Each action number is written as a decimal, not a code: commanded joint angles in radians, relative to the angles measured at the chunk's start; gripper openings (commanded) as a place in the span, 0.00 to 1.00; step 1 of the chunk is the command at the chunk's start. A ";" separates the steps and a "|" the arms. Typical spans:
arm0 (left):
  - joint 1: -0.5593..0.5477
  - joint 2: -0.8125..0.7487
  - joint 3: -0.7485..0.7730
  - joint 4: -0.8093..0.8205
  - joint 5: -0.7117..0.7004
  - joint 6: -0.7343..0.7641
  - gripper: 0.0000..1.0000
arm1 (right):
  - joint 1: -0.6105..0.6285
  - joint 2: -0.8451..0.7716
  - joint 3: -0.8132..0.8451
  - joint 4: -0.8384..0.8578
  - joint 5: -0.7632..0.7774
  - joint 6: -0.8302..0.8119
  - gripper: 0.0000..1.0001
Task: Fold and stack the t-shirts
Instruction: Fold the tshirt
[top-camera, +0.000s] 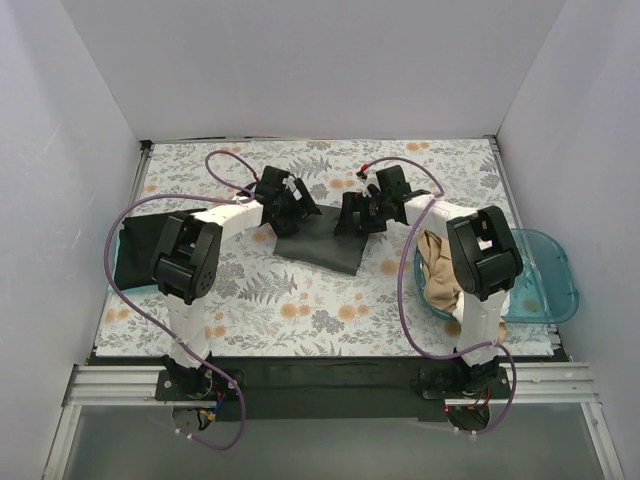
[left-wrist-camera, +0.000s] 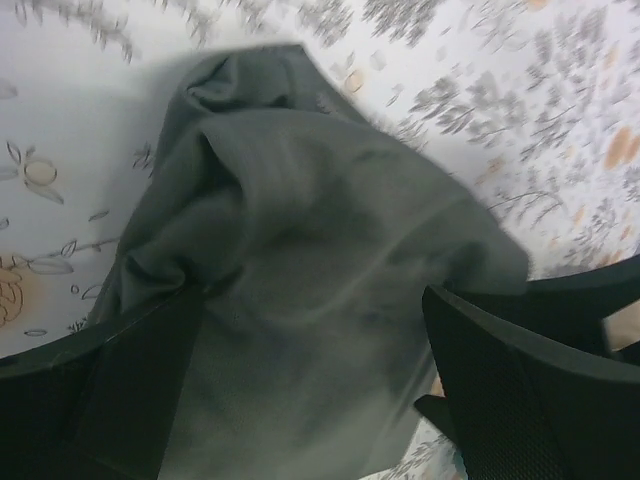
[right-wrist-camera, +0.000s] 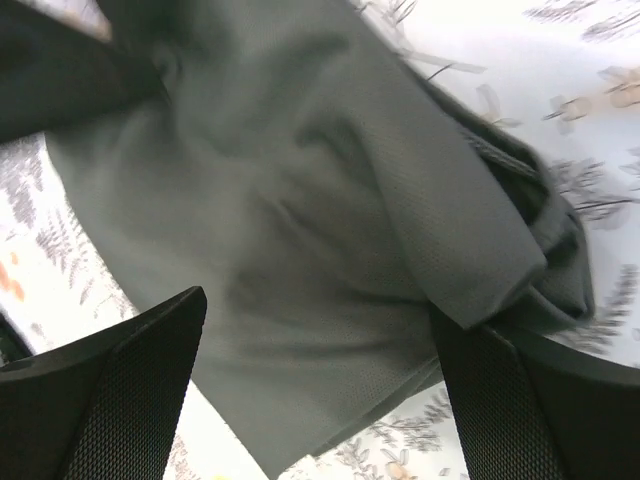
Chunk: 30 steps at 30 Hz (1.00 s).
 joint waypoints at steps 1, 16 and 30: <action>-0.016 -0.012 -0.067 0.007 0.022 -0.018 0.92 | -0.001 0.010 -0.007 0.020 0.054 -0.002 0.98; -0.263 -0.466 -0.583 -0.062 -0.201 -0.231 0.93 | 0.095 -0.317 -0.435 0.124 0.115 0.007 0.98; -0.355 -0.842 -0.557 -0.397 -0.495 -0.294 0.93 | 0.123 -0.899 -0.522 0.035 0.159 0.029 0.98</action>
